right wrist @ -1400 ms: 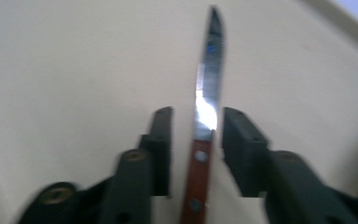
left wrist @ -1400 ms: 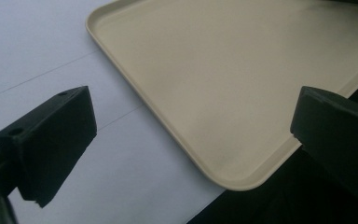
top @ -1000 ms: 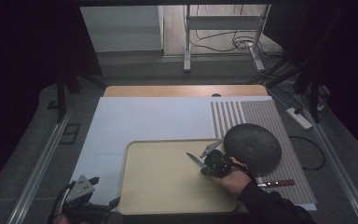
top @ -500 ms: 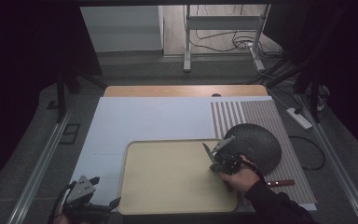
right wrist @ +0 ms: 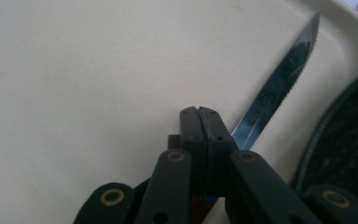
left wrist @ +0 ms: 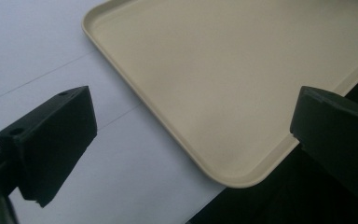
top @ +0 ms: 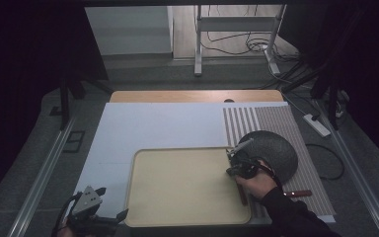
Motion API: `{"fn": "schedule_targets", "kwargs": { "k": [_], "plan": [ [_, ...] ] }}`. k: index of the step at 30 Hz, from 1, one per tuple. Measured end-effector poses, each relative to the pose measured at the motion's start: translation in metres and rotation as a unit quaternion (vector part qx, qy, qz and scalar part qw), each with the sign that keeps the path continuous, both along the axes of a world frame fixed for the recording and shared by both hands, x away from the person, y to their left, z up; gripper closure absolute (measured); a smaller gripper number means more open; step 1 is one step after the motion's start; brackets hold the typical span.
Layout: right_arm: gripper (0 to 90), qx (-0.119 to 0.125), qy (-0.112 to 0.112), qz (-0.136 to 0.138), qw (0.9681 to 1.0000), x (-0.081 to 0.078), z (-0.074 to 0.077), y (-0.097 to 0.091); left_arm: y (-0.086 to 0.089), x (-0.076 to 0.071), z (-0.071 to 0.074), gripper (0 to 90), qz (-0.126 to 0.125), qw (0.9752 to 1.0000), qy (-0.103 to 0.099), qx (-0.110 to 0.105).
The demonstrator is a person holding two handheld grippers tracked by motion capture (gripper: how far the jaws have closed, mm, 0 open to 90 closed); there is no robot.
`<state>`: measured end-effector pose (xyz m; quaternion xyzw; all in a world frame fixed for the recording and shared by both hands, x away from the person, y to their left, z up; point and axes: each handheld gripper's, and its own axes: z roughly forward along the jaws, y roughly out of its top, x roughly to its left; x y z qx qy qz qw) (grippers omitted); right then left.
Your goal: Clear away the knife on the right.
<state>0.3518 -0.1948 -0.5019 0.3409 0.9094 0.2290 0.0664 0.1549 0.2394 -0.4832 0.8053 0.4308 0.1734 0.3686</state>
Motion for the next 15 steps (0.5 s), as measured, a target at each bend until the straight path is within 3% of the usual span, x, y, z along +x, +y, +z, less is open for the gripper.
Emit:
{"fn": "schedule_targets", "kwargs": {
  "k": [5,15],
  "plan": [
    [89.9,-0.001,0.008,-0.017,0.9998,0.000,0.001,-0.009,0.000,0.000,0.000,0.4,0.000,1.0000,0.000,-0.002],
    [83.4,0.008,0.007,-0.012,0.9999,-0.001,0.002,-0.011,0.002,0.000,0.000,0.3,0.005,0.9999,0.001,-0.009]
  ]
}}
